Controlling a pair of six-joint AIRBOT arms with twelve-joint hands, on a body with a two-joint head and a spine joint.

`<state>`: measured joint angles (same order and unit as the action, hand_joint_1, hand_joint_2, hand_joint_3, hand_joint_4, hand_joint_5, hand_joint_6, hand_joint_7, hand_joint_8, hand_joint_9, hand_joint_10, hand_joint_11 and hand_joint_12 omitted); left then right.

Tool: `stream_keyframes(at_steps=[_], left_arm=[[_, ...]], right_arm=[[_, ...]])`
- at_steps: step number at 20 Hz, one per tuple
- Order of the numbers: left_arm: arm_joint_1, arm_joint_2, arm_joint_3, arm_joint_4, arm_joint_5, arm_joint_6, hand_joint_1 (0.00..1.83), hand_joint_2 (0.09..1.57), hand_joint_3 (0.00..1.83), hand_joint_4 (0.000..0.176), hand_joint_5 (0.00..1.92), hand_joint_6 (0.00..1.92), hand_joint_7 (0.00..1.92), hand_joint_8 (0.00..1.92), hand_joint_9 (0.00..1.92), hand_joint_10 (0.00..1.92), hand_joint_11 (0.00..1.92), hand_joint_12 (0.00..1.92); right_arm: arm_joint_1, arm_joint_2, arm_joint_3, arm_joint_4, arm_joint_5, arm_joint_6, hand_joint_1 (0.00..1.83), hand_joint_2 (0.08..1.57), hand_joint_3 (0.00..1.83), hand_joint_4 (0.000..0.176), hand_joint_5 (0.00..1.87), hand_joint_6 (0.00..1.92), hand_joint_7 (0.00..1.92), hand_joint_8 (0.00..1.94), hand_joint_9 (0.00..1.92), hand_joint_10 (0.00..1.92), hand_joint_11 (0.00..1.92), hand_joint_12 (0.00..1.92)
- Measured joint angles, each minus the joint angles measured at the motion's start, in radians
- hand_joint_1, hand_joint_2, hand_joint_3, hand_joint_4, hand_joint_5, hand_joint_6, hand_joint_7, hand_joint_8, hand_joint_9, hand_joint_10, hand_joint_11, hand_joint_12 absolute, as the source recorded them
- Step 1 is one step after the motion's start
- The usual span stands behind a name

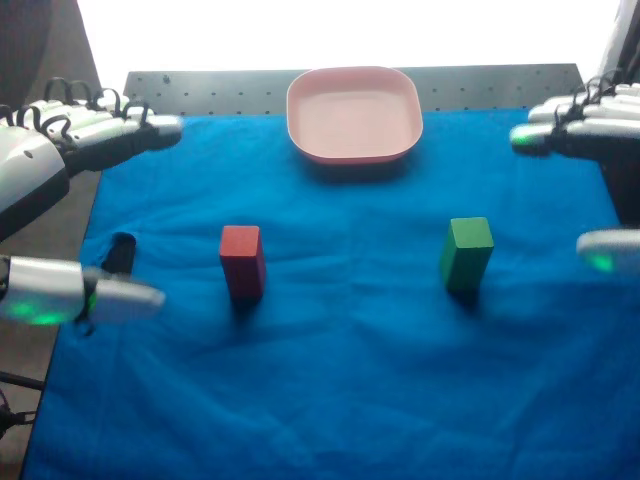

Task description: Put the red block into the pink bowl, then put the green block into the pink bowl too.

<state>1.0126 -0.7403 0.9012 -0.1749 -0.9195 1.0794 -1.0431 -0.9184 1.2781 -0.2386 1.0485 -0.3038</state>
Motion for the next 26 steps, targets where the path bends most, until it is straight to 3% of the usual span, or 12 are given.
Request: stream_keyframes(at_steps=[2, 4, 5, 9, 10, 12, 15, 16, 18, 21, 23, 26], left_arm=[[0.0, -0.006, 0.006, -0.001, 0.001, 0.0, 0.68, 0.91, 0.0, 0.084, 0.26, 0.0, 0.16, 0.0, 0.11, 0.0, 0.0, 0.47], [-0.013, -0.022, 0.016, -0.003, 0.017, 0.001, 0.72, 0.91, 0.0, 0.088, 0.25, 0.0, 0.14, 0.0, 0.1, 0.0, 0.0, 0.46], [-0.025, -0.032, 0.026, -0.001, 0.026, 0.002, 0.76, 0.89, 0.0, 0.116, 0.24, 0.0, 0.13, 0.0, 0.1, 0.0, 0.0, 0.4], [-0.11, -0.105, 0.088, 0.001, 0.107, 0.002, 0.73, 0.82, 0.0, 0.112, 0.23, 0.0, 0.15, 0.01, 0.11, 0.0, 0.0, 0.4], [-0.125, -0.119, 0.097, 0.008, 0.119, 0.002, 0.76, 0.81, 0.0, 0.154, 0.22, 0.0, 0.16, 0.01, 0.15, 0.02, 0.03, 0.43], [-0.208, -0.193, 0.163, 0.055, 0.186, 0.0, 0.82, 0.83, 0.0, 0.139, 0.24, 0.0, 0.22, 0.0, 0.23, 0.01, 0.08, 0.47], [-0.237, -0.267, 0.216, 0.114, 0.246, -0.085, 0.86, 0.84, 0.0, 0.119, 0.25, 0.0, 0.22, 0.0, 0.25, 0.01, 0.1, 0.49], [-0.239, -0.291, 0.236, 0.108, 0.278, -0.107, 0.85, 0.86, 0.0, 0.134, 0.25, 0.0, 0.22, 0.0, 0.26, 0.0, 0.09, 0.59], [-0.251, -0.304, 0.252, 0.109, 0.309, -0.107, 0.91, 0.84, 0.0, 0.1, 0.28, 0.0, 0.25, 0.01, 0.29, 0.01, 0.1, 0.71], [-0.27, -0.327, 0.27, 0.116, 0.32, -0.108, 0.96, 0.84, 0.0, 0.079, 0.28, 0.0, 0.31, 0.01, 0.35, 0.02, 0.11, 0.81], [-0.274, -0.332, 0.272, 0.134, 0.342, -0.108, 0.93, 0.86, 0.0, 0.134, 0.26, 0.0, 0.3, 0.0, 0.34, 0.0, 0.09, 0.84], [-0.275, -0.334, 0.271, 0.158, 0.357, -0.129, 0.85, 0.88, 0.01, 0.11, 0.26, 0.0, 0.29, 0.01, 0.31, 0.01, 0.06, 0.83]], right_arm=[[0.0, 0.0, 0.0, 0.001, 0.0, 0.0, 0.35, 1.21, 0.0, 0.054, 0.38, 0.0, 0.26, 0.0, 0.2, 0.01, 0.0, 0.97], [0.0, 0.0, 0.0, 0.0, 0.0, 0.0, 0.36, 1.21, 0.0, 0.055, 0.38, 0.0, 0.25, 0.0, 0.2, 0.0, 0.0, 0.99], [0.0, 0.0, 0.0, 0.0, 0.0, 0.0, 0.37, 1.21, 0.0, 0.058, 0.38, 0.0, 0.24, 0.0, 0.19, 0.0, 0.0, 0.93], [0.0, -0.001, 0.0, 0.001, 0.0, 0.0, 0.38, 1.2, 0.0, 0.062, 0.39, 0.0, 0.25, 0.0, 0.23, 0.01, 0.0, 1.06], [0.0, -0.002, 0.0, 0.0, 0.001, 0.0, 0.39, 1.2, 0.0, 0.055, 0.38, 0.0, 0.24, 0.0, 0.21, 0.0, 0.0, 1.02], [-0.001, -0.004, 0.008, -0.003, -0.005, 0.001, 0.39, 1.21, 0.0, 0.067, 0.36, 0.0, 0.22, 0.0, 0.2, 0.0, 0.0, 0.99], [0.003, -0.012, 0.011, -0.009, 0.005, 0.001, 0.42, 1.21, 0.0, 0.053, 0.36, 0.0, 0.23, 0.0, 0.21, 0.0, 0.0, 1.03], [0.003, -0.012, 0.011, -0.002, 0.0, 0.0, 0.4, 1.23, 0.01, 0.076, 0.35, 0.0, 0.21, 0.0, 0.2, 0.0, 0.0, 1.03], [0.003, -0.012, 0.013, -0.001, 0.001, 0.001, 0.4, 1.23, 0.0, 0.085, 0.35, 0.0, 0.21, 0.0, 0.22, 0.01, 0.0, 1.04], [0.003, -0.013, 0.013, -0.003, 0.001, 0.001, 0.42, 1.23, 0.0, 0.046, 0.38, 0.0, 0.21, 0.0, 0.2, 0.0, 0.0, 0.94], [0.003, -0.013, 0.014, -0.005, 0.001, 0.001, 0.46, 1.22, 0.0, 0.048, 0.38, 0.0, 0.22, 0.0, 0.2, 0.0, 0.0, 0.92], [0.003, -0.013, 0.019, 0.002, 0.0, 0.001, 0.43, 1.22, 0.0, 0.059, 0.39, 0.0, 0.25, 0.0, 0.26, 0.01, 0.0, 1.0]])
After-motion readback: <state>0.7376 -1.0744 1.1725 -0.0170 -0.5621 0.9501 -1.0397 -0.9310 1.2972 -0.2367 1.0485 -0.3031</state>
